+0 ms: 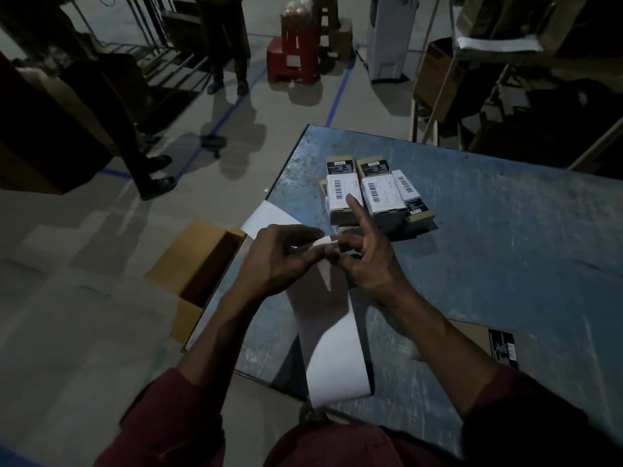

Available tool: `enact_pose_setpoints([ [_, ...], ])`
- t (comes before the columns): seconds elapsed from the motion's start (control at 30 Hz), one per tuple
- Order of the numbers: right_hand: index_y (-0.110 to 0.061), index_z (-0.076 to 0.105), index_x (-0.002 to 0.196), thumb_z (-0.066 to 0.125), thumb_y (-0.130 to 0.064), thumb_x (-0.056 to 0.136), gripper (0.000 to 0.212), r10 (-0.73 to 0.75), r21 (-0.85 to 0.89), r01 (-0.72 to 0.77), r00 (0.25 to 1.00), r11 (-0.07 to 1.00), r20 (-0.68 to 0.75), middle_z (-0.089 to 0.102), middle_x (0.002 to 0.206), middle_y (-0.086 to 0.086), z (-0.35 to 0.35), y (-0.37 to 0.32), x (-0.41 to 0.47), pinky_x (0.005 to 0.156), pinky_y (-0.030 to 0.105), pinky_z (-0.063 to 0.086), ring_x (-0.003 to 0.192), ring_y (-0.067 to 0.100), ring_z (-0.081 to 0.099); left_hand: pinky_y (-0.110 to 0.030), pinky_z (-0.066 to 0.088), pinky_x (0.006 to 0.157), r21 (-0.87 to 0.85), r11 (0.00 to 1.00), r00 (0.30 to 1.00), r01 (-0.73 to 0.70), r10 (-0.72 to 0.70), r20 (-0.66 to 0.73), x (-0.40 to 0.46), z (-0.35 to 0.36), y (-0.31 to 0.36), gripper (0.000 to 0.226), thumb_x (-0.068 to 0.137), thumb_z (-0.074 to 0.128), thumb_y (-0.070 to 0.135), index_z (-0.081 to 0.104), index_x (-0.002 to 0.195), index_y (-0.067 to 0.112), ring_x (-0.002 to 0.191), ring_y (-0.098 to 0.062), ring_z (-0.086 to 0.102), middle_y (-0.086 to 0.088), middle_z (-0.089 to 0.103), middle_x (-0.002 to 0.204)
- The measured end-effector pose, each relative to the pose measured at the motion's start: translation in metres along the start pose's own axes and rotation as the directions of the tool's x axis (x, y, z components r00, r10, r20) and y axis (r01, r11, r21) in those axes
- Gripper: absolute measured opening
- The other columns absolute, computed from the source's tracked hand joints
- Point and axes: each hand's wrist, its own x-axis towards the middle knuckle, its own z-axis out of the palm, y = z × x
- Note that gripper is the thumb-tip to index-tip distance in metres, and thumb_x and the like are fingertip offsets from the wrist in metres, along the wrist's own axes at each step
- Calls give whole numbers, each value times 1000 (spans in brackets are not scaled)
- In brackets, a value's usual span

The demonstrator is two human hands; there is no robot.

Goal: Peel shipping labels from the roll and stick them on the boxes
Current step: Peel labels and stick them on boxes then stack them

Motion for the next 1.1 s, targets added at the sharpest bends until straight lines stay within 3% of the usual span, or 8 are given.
enact_pose_setpoints([
  [0.07,-37,19,163,78,-8,92,97,-36,-36,37,999,999,11,78,107,-11,-2,-2,-2,96,24,53,109,1,70,-43,62,93,-17,1000,1000,1,-1,-7,1,0,1,38,89,79,48,82,114,19,101,-7,75,4,80,109],
  [0.23,-48,14,162,76,-16,92,99,-67,-97,70,997,993,33,78,115,-8,-4,6,-3,112,54,47,127,11,63,-38,61,87,11,1000,998,-17,18,-58,1,4,3,19,88,84,31,84,104,20,91,-4,75,7,81,98],
  [0.47,-41,17,163,78,-4,89,103,-53,-145,54,999,988,8,77,118,-3,-9,6,-7,112,47,49,120,1,66,-30,61,82,26,994,990,-104,106,-91,-3,16,3,13,94,77,28,85,102,21,86,-5,75,7,82,96],
  [0.6,-46,20,161,81,-6,87,103,25,-131,-24,1000,991,2,76,117,-4,-12,19,-7,104,47,55,114,6,69,-25,55,69,-306,951,966,52,-125,-226,11,9,-5,9,95,76,17,83,92,20,72,-3,71,11,79,80],
  [0.73,-46,26,158,78,-8,90,94,137,-188,-136,991,973,-12,58,147,-2,-10,34,3,100,46,57,123,16,64,-23,45,52,-499,851,857,162,-372,-356,35,-11,-25,21,99,70,14,77,79,19,57,-12,59,8,68,60],
  [0.87,-43,32,156,75,-12,90,84,277,-314,-259,961,913,14,64,131,5,-1,52,20,98,38,56,122,21,62,-34,51,62,-525,832,783,178,-443,-437,54,-31,-38,18,97,70,16,77,80,17,66,-18,64,3,72,67],
  [1.0,-34,36,151,65,-23,86,73,334,-576,-277,943,769,-7,63,116,6,11,60,29,90,39,55,110,32,65,-37,58,73,-412,894,783,173,-379,-493,64,-43,-41,20,97,70,20,77,78,22,72,-17,71,0,76,77],
  [1.1,-26,50,129,62,-28,76,54,349,-669,-264,937,695,-8,67,108,10,20,58,33,80,40,57,100,36,67,-41,61,79,-321,932,756,168,-331,-565,68,-46,-40,18,96,68,29,79,86,19,79,-17,73,0,78,84],
])
